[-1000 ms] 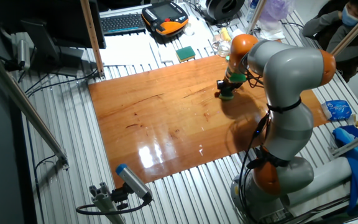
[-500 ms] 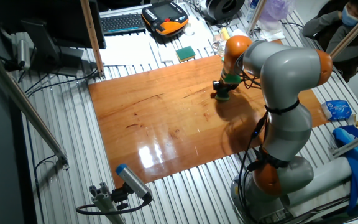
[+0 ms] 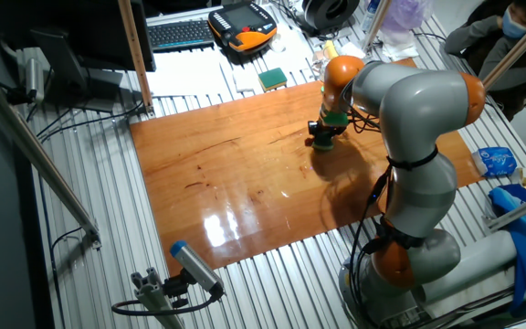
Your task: Clean the tabletop with a sponge
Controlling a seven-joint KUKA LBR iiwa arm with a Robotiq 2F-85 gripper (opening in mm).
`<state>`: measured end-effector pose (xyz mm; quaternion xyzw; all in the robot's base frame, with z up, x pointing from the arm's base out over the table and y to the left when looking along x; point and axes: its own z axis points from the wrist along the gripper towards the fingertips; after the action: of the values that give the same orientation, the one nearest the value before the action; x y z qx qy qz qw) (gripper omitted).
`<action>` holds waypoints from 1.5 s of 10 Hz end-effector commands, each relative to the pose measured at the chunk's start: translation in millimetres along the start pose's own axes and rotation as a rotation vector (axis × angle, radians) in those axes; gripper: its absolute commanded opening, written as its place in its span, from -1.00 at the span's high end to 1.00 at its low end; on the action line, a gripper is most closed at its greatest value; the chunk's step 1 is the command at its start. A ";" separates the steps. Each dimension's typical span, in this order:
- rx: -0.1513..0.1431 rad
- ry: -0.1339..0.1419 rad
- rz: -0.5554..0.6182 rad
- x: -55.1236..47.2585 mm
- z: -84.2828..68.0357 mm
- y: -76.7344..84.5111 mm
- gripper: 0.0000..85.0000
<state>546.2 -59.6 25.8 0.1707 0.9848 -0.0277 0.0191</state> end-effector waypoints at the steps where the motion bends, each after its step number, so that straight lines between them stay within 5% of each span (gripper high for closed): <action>1: 0.000 0.000 -0.002 -0.7 1.3 -1.5 -0.20; 9: 0.004 0.005 -0.044 -12.5 4.4 -21.7 -0.20; 10: 0.010 0.005 -0.038 -12.9 2.5 -21.5 -0.60; 13: 0.002 0.009 -0.025 -15.3 -2.2 -22.5 -0.60; 15: -0.015 0.036 -0.025 -20.1 -9.2 -26.1 -0.60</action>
<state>556.1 -90.2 37.2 0.1587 0.9872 -0.0175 0.0021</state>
